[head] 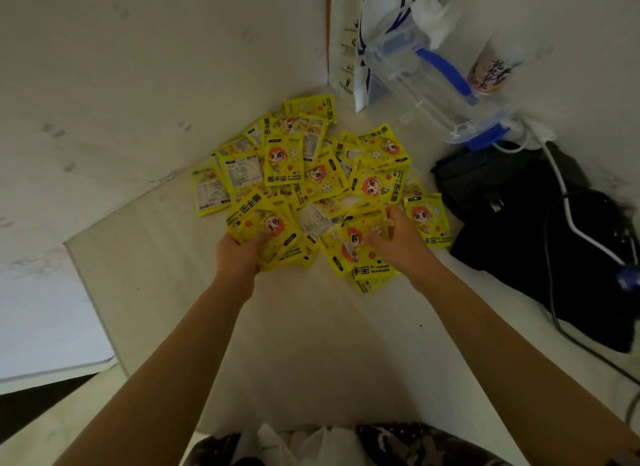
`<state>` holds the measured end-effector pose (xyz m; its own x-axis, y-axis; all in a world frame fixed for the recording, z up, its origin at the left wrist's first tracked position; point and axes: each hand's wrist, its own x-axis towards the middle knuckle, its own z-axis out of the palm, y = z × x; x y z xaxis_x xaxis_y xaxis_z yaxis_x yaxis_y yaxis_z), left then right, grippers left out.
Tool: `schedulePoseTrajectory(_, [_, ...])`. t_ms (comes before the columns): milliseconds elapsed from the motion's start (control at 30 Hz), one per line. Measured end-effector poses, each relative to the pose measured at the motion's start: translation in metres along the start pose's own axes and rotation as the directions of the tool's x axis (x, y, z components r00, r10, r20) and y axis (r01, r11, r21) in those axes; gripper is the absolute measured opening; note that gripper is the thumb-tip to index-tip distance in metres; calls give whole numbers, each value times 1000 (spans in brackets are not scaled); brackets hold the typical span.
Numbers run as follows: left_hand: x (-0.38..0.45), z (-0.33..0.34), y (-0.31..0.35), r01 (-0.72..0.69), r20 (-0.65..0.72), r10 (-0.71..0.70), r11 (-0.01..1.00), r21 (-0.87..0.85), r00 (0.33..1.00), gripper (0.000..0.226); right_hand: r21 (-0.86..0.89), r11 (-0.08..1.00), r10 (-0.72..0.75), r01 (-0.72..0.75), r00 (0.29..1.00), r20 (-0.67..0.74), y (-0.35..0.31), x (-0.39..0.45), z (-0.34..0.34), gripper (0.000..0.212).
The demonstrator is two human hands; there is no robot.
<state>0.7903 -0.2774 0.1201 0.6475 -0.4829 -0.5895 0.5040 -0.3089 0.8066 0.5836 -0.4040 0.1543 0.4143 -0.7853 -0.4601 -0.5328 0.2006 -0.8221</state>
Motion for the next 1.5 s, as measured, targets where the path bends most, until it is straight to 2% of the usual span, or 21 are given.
schedulePoseTrajectory(167, [-29,-12,-12,5,31,-4,999,-37,1000,31,154,988,16,0,995,-99,19,-35,-3,32])
schedulePoseTrajectory(233, [-40,-17,-19,8,56,-7,1000,-24,998,33,172,985,25,0,989,-143,27,-51,0,35])
schedulePoseTrajectory(367, [-58,-31,-32,19,120,-19,1000,5,993,31,199,979,94,-51,972,-215,43,-84,15,27])
schedulePoseTrajectory(600, [-84,-75,-58,4,276,-42,991,137,960,28,253,961,201,-109,906,-372,69,-151,64,22])
schedulePoseTrajectory(900, [-123,-114,-80,-134,490,-65,923,360,870,33,453,885,366,-110,767,-528,91,-260,115,27])
schedulePoseTrajectory(1067, [-154,-109,-102,-235,577,-77,863,447,813,25,525,845,457,-101,646,-611,120,-324,125,32])
schedulePoseTrajectory(1200, [-188,-101,-129,-298,658,-118,823,484,744,23,592,798,548,-116,549,-631,155,-375,132,27])
schedulePoseTrajectory(1300, [-220,-96,-154,-351,705,-156,781,517,692,20,629,772,586,-93,484,-649,181,-416,138,27])
schedulePoseTrajectory(1400, [-255,-94,-184,-404,745,-219,726,556,630,27,673,739,626,-48,421,-657,208,-462,142,28])
schedulePoseTrajectory(1500, [-295,-97,-220,-401,754,-281,709,580,594,27,709,705,661,-7,368,-654,237,-513,147,29])
